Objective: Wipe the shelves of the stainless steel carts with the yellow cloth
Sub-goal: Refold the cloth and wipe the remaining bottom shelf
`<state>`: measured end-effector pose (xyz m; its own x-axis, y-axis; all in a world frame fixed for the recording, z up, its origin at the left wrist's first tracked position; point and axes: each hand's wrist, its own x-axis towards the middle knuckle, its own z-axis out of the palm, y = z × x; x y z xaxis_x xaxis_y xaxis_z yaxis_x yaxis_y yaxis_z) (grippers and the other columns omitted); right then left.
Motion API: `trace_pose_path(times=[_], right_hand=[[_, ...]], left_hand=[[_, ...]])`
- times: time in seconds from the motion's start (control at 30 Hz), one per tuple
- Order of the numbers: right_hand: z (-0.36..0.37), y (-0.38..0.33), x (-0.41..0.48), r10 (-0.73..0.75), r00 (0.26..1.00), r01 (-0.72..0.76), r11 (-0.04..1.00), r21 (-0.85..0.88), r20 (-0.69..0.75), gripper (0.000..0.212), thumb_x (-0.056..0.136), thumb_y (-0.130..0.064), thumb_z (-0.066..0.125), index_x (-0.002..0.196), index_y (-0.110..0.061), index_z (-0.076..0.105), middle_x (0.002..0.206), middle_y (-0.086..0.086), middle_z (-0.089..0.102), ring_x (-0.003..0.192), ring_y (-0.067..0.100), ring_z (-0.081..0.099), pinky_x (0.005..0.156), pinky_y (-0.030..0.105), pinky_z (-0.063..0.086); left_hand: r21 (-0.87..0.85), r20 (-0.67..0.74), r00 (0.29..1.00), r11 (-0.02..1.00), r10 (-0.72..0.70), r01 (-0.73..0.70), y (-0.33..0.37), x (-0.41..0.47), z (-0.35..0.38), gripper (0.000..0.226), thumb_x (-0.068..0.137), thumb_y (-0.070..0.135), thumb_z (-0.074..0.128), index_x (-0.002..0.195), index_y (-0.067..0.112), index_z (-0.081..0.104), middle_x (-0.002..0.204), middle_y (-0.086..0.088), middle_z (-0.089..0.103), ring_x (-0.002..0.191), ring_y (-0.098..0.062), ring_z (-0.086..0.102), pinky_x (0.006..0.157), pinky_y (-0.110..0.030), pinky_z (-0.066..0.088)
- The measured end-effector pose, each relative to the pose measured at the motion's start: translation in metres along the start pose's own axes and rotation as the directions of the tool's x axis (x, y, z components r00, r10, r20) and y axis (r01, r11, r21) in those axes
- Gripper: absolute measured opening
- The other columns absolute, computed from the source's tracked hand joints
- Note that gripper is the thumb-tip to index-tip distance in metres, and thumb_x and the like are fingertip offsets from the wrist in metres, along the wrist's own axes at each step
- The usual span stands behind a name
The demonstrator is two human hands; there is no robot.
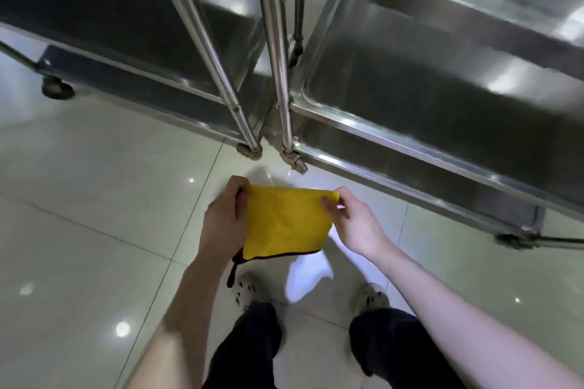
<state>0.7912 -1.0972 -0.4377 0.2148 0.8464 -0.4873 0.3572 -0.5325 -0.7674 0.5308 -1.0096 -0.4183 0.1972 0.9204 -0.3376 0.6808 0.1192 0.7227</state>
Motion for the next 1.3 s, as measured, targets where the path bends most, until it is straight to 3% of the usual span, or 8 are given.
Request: trace_pose_path(times=[0.17,0.27,0.37,0.53,0.7,0.87,1.07,1.3], right_hand=[[-0.039,-0.141,-0.042,-0.077,0.997,0.078,0.997,-0.024,0.018,0.028,0.106,-0.06,0.051,0.095,-0.035,0.048,0.066,-0.023,0.062,0.061,0.004,0.054,0.056,0.02,0.037],[-0.058,-0.217,-0.065,-0.08,0.997,0.08,0.995,0.054,-0.013,0.033,0.105,-0.055,0.061,0.127,-0.035,0.048,0.081,-0.034,0.069,0.076,-0.002,0.065,0.061,0.016,0.046],[-0.068,-0.282,-0.09,-0.145,0.989,0.145,0.98,0.139,-0.01,0.065,0.099,-0.018,0.062,0.15,-0.039,0.027,0.096,-0.006,0.076,0.077,0.014,0.067,0.075,0.038,0.055],[-0.064,-0.372,-0.125,-0.268,0.962,0.272,0.958,0.089,-0.057,0.056,0.101,-0.002,0.053,0.132,-0.041,0.03,0.097,0.026,0.06,0.078,0.041,0.057,0.072,0.061,0.049],[-0.068,-0.439,-0.132,-0.321,0.925,0.342,0.937,0.076,-0.203,0.024,0.108,-0.013,0.053,0.112,-0.037,0.055,0.071,0.001,0.047,0.058,0.009,0.041,0.056,0.03,0.033],[-0.09,-0.488,-0.12,-0.33,0.89,0.361,0.931,0.046,-0.315,0.034,0.108,-0.014,0.055,0.093,-0.037,0.075,0.082,-0.009,0.068,0.055,0.006,0.048,0.051,0.02,0.032],[-0.128,-0.505,-0.082,-0.27,0.923,0.269,0.962,-0.04,-0.275,0.031,0.101,-0.013,0.063,0.121,-0.037,0.068,0.104,-0.003,0.063,0.079,0.013,0.058,0.063,0.015,0.043],[-0.157,-0.533,0.021,-0.233,0.907,0.212,0.972,-0.097,-0.352,0.038,0.105,-0.004,0.054,0.139,-0.02,0.064,0.129,-0.001,0.058,0.11,0.017,0.059,0.083,0.022,0.037]], left_hand=[[-0.118,0.054,0.996,0.99,-0.072,0.078,0.084,-0.028,-0.121,0.038,0.101,0.002,0.047,0.099,0.036,0.065,0.097,0.013,0.066,0.085,-0.005,0.059,0.073,-0.033,0.047],[-0.263,0.11,0.991,0.96,-0.072,0.099,0.128,-0.043,-0.196,0.032,0.094,0.005,0.069,0.11,0.032,0.07,0.109,0.009,0.072,0.104,-0.018,0.067,0.083,-0.036,0.054],[-0.382,0.176,0.982,0.915,-0.064,0.128,0.16,-0.056,-0.26,0.041,0.076,0.013,0.077,0.115,0.026,0.074,0.115,0.001,0.074,0.111,-0.029,0.069,0.087,-0.038,0.057],[-0.181,0.075,0.991,0.979,0.107,-0.092,0.197,-0.055,-0.338,0.054,0.094,-0.012,0.06,0.12,0.033,0.071,0.102,-0.016,0.063,0.087,-0.036,0.064,0.069,-0.04,0.051],[-0.007,-0.043,0.94,0.941,0.339,-0.339,0.241,-0.029,-0.406,0.032,0.103,0.0,0.061,0.103,0.032,0.067,0.093,0.021,0.067,0.074,-0.001,0.058,0.064,-0.016,0.041],[-0.006,-0.113,0.924,0.93,0.366,-0.369,0.282,0.006,-0.428,0.024,0.107,0.01,0.062,0.109,0.032,0.073,0.079,0.037,0.063,0.067,0.006,0.057,0.056,-0.016,0.038],[0.009,0.097,0.917,0.921,0.388,-0.391,0.316,0.07,-0.418,0.049,0.097,0.014,0.073,0.138,0.039,0.06,0.142,0.01,0.058,0.121,-0.012,0.055,0.102,-0.038,0.048],[-0.04,0.11,0.947,0.953,0.302,-0.299,0.359,0.173,-0.41,0.044,0.1,0.007,0.072,0.139,0.027,0.066,0.148,0.003,0.058,0.132,-0.022,0.058,0.108,-0.044,0.052]])
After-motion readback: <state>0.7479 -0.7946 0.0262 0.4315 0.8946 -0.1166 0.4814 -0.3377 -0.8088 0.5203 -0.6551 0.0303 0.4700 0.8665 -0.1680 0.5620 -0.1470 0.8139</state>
